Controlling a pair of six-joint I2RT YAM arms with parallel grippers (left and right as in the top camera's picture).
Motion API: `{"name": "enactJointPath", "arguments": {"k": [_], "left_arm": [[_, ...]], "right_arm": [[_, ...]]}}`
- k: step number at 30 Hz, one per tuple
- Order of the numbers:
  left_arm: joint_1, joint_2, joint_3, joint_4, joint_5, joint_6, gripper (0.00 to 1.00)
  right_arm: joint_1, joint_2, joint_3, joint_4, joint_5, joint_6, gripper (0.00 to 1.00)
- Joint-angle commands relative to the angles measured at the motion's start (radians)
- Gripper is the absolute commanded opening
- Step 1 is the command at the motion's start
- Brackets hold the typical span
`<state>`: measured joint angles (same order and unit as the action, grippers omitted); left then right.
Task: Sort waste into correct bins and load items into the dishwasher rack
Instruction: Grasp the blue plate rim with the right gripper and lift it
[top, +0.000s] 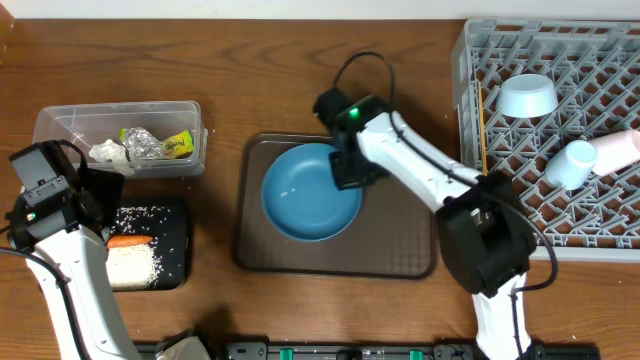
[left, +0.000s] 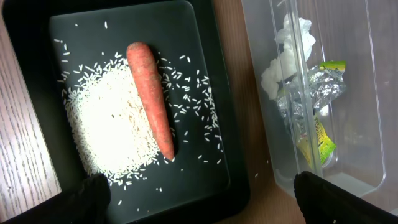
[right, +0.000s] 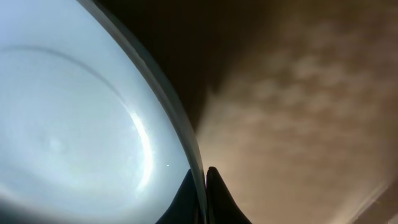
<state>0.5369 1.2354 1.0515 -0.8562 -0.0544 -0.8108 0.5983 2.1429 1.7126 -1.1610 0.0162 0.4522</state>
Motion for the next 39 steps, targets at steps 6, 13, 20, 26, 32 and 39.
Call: {"name": "enactJointPath", "arguments": {"k": [6, 13, 20, 26, 32, 39], "left_arm": [[0.006, 0.001, 0.019, -0.003, -0.001, 0.006, 0.98], [0.006, 0.001, 0.019, -0.003, -0.001, 0.006, 0.98], [0.006, 0.001, 0.019, -0.003, -0.001, 0.006, 0.98], [0.006, 0.001, 0.019, -0.003, -0.001, 0.006, 0.98], [0.006, 0.001, 0.019, -0.003, -0.001, 0.006, 0.98], [0.006, 0.001, 0.019, -0.003, -0.001, 0.006, 0.98]], "right_arm": [[-0.127, -0.097, -0.005, -0.042, 0.137, -0.005, 0.36], [-0.163, -0.196, -0.005, -0.066, 0.125, -0.009, 0.75], [-0.077, -0.258, -0.005, 0.043, -0.195, -0.223, 0.73], [0.082, -0.2, -0.007, 0.148, -0.164, -0.233, 0.83], [0.213, -0.09, -0.007, 0.204, 0.003, -0.167, 0.8], [0.269, -0.016, -0.007, 0.221, 0.107, -0.131, 0.68]]}}
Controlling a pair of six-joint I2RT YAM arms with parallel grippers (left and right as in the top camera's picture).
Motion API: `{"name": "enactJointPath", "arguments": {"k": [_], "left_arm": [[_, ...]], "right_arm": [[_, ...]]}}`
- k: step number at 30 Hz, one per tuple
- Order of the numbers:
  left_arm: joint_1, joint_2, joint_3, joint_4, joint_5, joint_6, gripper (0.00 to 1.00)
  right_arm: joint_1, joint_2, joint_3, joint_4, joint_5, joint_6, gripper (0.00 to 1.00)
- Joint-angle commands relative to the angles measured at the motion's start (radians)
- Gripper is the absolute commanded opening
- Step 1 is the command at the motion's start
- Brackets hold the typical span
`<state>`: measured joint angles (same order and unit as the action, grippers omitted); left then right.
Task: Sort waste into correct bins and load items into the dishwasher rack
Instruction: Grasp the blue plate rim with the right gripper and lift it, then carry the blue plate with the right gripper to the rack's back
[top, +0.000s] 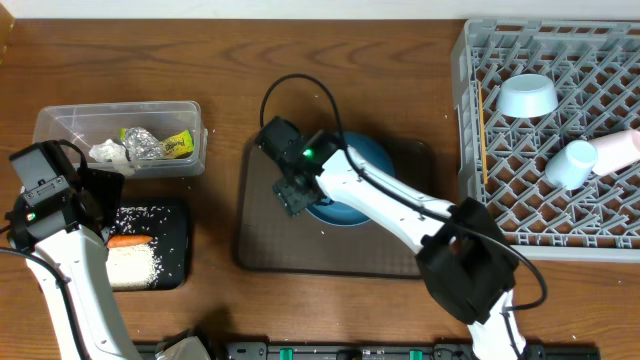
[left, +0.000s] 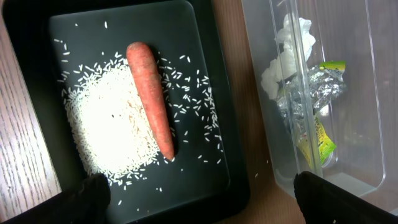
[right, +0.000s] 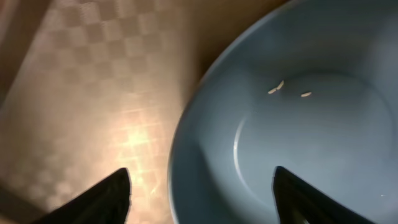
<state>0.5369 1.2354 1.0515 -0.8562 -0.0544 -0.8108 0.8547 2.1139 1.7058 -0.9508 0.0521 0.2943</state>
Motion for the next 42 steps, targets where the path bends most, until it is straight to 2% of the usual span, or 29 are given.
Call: {"name": "enactJointPath", "arguments": {"k": [1, 8, 21, 32, 42], "left_arm": [[0.006, 0.001, 0.019, -0.003, -0.001, 0.006, 0.98], [0.006, 0.001, 0.019, -0.003, -0.001, 0.006, 0.98], [0.006, 0.001, 0.019, -0.003, -0.001, 0.006, 0.98], [0.006, 0.001, 0.019, -0.003, -0.001, 0.006, 0.98], [0.006, 0.001, 0.019, -0.003, -0.001, 0.006, 0.98]], "right_arm": [[0.019, 0.014, 0.0, 0.015, 0.071, 0.027, 0.66], [0.066, 0.025, 0.0, 0.047, 0.076, 0.045, 0.49], [0.12, 0.085, 0.0, 0.054, 0.162, 0.087, 0.45], [0.117, 0.085, 0.013, 0.042, 0.162, 0.087, 0.03], [0.056, 0.028, 0.208, -0.109, 0.143, 0.084, 0.01]]}}
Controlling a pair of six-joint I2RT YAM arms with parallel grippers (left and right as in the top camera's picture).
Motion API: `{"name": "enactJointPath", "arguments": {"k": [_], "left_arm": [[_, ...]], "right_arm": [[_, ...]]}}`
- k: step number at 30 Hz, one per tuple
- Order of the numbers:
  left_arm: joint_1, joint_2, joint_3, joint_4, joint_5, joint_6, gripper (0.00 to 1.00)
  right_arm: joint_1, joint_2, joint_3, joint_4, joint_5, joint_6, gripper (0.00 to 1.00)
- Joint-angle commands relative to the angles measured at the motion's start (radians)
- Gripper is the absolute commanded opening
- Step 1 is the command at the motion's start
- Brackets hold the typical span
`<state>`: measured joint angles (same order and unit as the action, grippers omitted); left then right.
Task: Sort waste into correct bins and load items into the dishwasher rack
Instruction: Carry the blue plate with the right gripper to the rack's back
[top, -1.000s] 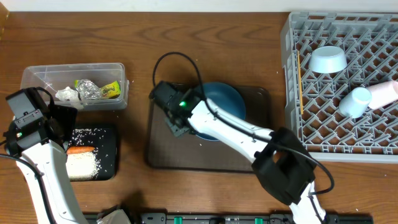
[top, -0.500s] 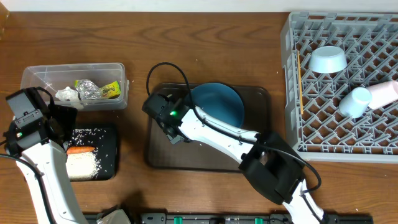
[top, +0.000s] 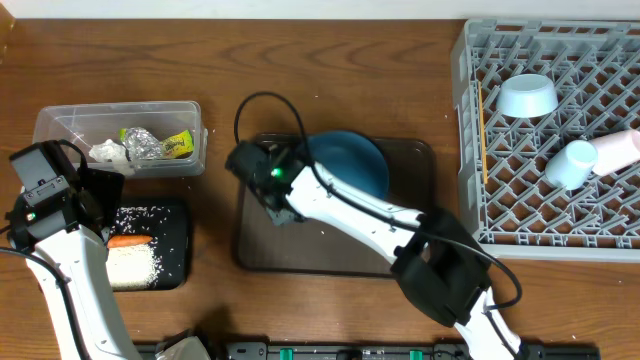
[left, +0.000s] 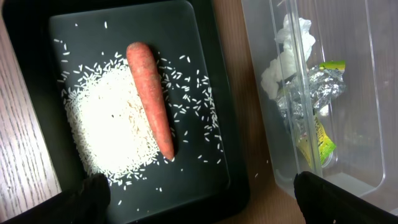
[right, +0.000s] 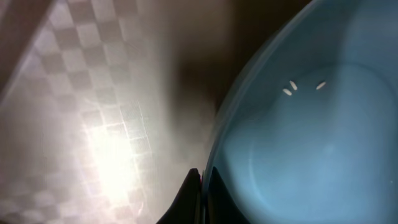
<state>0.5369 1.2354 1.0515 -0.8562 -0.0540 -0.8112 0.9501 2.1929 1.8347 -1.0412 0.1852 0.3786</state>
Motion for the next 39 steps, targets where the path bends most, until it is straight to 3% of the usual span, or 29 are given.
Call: {"name": "enactJointPath", "arguments": {"k": [1, 9, 13, 19, 24, 31, 39], "left_arm": [[0.006, 0.001, 0.019, -0.003, -0.002, 0.006, 0.98], [0.006, 0.001, 0.019, -0.003, -0.002, 0.006, 0.98], [0.006, 0.001, 0.019, -0.003, -0.002, 0.006, 0.98], [0.006, 0.001, 0.019, -0.003, -0.002, 0.006, 0.98], [0.006, 0.001, 0.019, -0.003, -0.002, 0.006, 0.98], [0.006, 0.001, 0.019, -0.003, -0.002, 0.006, 0.98], [0.006, 0.001, 0.019, -0.003, -0.002, 0.006, 0.98]], "right_arm": [[-0.055, -0.064, 0.106, -0.032, 0.003, -0.006, 0.01], [-0.304, -0.206, 0.205, -0.061, -0.223, -0.067, 0.01], [-0.503, -0.266, 0.205, -0.056, -0.346, -0.075, 0.01], [-0.833, -0.29, 0.204, 0.031, -0.702, -0.242, 0.01], [-1.053, -0.289, 0.198, 0.084, -0.848, -0.253, 0.01], [-1.209, -0.287, 0.198, 0.195, -0.901, -0.275, 0.01], [-1.255, -0.235, 0.182, 0.358, -0.904, -0.25, 0.01]]}}
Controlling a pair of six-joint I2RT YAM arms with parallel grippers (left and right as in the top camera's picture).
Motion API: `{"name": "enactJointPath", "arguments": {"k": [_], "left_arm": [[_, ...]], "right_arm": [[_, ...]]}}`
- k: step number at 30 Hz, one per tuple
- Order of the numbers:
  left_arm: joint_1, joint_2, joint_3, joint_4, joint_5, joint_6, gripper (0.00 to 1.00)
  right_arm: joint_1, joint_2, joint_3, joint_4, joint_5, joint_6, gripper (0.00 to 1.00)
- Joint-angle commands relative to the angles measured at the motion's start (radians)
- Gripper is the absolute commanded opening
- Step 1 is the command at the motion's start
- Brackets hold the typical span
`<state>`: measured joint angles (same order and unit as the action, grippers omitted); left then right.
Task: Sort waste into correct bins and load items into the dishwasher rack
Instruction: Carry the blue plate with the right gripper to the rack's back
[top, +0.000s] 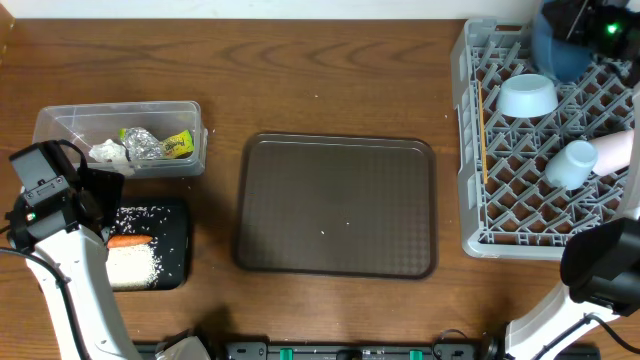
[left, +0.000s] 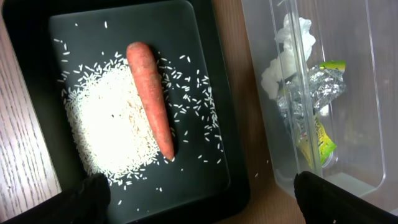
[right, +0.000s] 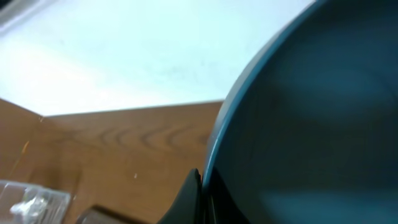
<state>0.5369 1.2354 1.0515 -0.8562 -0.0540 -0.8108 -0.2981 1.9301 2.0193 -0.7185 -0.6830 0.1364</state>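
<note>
My right gripper (right: 202, 186) is shut on the rim of the blue bowl (top: 553, 48), which hangs over the far left corner of the grey dishwasher rack (top: 468, 150). The same bowl (right: 311, 124) fills most of the right wrist view. My left gripper (left: 205, 199) stands open above the black tray (left: 37, 43), where a carrot (left: 149, 99) lies on spilled rice (left: 106, 130). Beside it, the clear bin (left: 373, 93) holds a tissue, crumpled foil and a green packet.
The brown serving tray (top: 335, 205) lies at the table's middle. In the rack lie a white bowl (top: 527, 96), a pale blue cup (top: 570, 165) and a pink cup (top: 620, 148). My left arm (top: 55, 215) stands at the table's left edge.
The blue bowl, then on the back of the brown tray with my right gripper shut on its left rim, now hangs over the rack's far left corner. The left arm has not moved.
My right gripper was shut on the bowl's right rim at the brown tray's middle. Then it was open at the bowl's left side, the bowl further back. Then it was shut on the left rim. Now the bowl is off the tray, over the rack.
</note>
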Motion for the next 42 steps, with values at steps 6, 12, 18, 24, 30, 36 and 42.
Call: {"name": "enactJointPath", "arguments": {"k": [6, 12, 18, 24, 30, 36, 42], "left_arm": [[0.006, 0.001, 0.019, -0.003, -0.002, 0.006, 0.98], [0.006, 0.001, 0.019, -0.003, -0.002, 0.006, 0.98], [0.006, 0.001, 0.019, -0.003, -0.002, 0.006, 0.98], [0.006, 0.001, 0.019, -0.003, -0.002, 0.006, 0.98], [0.006, 0.001, 0.019, -0.003, -0.002, 0.006, 0.98], [0.006, 0.001, 0.019, -0.003, -0.002, 0.006, 0.98], [0.006, 0.001, 0.019, -0.003, -0.002, 0.006, 0.98]], "right_arm": [[-0.029, 0.119, -0.006, 0.159, -0.043, 0.098, 0.01], [-0.068, 0.176, -0.006, 0.179, -0.055, 0.165, 0.01], [-0.117, 0.196, -0.006, 0.211, -0.138, 0.185, 0.01], [-0.15, 0.203, -0.006, 0.294, -0.292, 0.267, 0.01], [-0.193, 0.204, -0.018, 0.301, -0.283, 0.367, 0.01], [-0.231, 0.204, -0.082, 0.377, -0.324, 0.43, 0.01], [-0.269, 0.204, -0.235, 0.686, -0.431, 0.682, 0.01]]}}
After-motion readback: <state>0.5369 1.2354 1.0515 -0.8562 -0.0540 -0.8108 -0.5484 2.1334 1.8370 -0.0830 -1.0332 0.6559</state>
